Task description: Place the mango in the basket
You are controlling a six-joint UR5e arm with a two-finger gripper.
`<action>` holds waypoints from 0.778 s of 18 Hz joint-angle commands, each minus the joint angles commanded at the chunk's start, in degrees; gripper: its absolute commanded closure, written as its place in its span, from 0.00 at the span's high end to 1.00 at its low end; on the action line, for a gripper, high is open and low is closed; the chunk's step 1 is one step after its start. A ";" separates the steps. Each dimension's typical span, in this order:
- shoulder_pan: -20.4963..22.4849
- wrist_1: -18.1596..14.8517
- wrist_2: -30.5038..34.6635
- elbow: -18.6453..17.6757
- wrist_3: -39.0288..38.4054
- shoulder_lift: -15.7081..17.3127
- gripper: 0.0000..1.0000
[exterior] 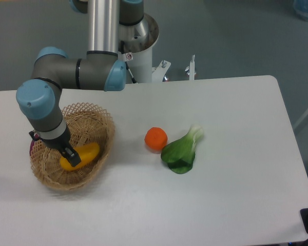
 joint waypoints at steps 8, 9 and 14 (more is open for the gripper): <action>4.38 5.36 5.25 0.79 0.70 0.44 1.00; 6.40 5.36 5.88 0.62 0.70 1.05 1.00; 12.38 4.92 5.63 0.88 2.01 1.41 1.00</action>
